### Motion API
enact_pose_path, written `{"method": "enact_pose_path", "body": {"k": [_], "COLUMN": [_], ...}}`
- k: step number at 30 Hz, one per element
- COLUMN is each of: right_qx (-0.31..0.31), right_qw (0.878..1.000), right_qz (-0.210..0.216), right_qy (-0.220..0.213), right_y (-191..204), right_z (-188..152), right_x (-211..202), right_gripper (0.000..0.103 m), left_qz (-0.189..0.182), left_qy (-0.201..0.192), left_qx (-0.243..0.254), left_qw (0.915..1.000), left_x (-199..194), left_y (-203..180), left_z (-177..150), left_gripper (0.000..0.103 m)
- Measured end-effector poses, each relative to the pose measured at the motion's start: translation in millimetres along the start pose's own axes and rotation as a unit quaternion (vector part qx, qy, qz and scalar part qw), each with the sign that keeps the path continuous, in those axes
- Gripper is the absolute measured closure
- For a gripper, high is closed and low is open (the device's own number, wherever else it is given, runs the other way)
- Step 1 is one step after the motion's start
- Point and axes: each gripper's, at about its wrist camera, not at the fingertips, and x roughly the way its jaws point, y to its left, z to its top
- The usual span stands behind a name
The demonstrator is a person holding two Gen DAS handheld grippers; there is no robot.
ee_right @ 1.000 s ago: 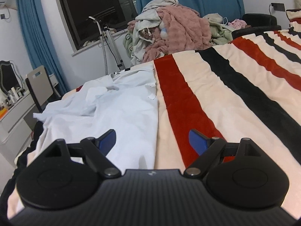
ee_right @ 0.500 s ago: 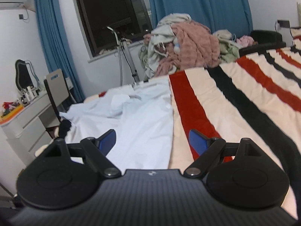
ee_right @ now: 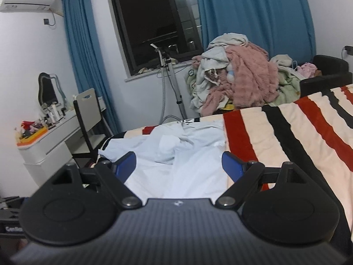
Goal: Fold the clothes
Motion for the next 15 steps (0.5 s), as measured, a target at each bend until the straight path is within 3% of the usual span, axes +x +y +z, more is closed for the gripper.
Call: {"method": "enact_pose_path", "body": {"k": [7,13,15], "right_qx": [-0.042,-0.092,-0.134], "right_qw": [0.999,0.992,0.986], "right_qz": [-0.010,-0.011,0.006], "right_qy": [0.027,0.086,0.098], "right_y": [3.9,23.0,44.5], "right_z": [-7.0,-16.5,-18.3], "right_x": [52.6,155.4,196.2], "right_gripper": [0.017,0.018,0.025], "left_qz": [-0.002,0.020,0.036], "left_qy": [-0.001,0.020,0.022], "left_qx": [-0.008,-0.011,-0.018], "left_qw": [1.0000,0.9995,0.9989], "left_x": [57.5,110.0,122.9], "left_y": [22.1,76.9,99.9], "left_z": [1.0,-22.3,-28.9], "left_gripper": [0.006,0.006,0.006]}}
